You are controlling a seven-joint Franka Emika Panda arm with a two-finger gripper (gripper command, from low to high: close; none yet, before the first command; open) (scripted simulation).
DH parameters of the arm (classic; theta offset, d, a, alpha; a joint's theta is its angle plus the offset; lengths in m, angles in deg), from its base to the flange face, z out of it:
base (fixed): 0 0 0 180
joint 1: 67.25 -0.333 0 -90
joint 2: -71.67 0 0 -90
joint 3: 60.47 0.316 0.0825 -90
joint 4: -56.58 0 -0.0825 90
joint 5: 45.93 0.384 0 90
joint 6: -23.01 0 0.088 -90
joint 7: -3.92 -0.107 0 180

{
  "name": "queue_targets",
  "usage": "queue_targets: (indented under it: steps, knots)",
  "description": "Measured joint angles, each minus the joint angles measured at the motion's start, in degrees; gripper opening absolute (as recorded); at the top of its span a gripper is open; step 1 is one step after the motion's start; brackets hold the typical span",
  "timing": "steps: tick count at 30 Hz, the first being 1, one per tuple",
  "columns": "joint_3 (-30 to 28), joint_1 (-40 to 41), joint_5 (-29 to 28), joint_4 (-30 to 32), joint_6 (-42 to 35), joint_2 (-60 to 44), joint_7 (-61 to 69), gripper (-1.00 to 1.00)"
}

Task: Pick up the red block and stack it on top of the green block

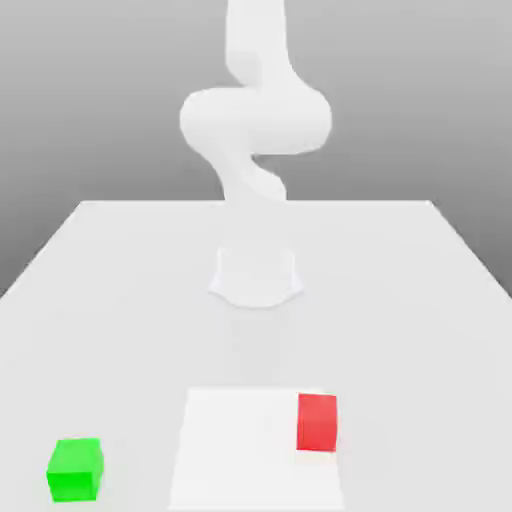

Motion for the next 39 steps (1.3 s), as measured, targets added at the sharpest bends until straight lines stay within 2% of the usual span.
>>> queue_targets:
  steps: [7,14,20,26,27,34,39]
  knots:
    - [2.1,-1.5,2.5,7.5,8.3,-15.0,-3.2,0.0]
    - [5.0,-2.5,2.7,14.9,16.4,-29.6,-7.9,0.0]
    - [6.3,-3.9,-1.2,20.9,23.5,-42.1,-14.6,0.0]
    - [3.6,-5.7,-5.7,20.1,33.6,-54.5,-18.5,0.0]
    - [3.1,-6.1,-6.0,19.9,34.8,-55.9,-18.7,-1.0]
    - [3.2,-6.0,-6.2,19.9,34.9,-55.9,-18.9,-1.0]
    - [4.9,-5.0,-3.1,21.3,27.2,-46.9,-16.6,-1.0]
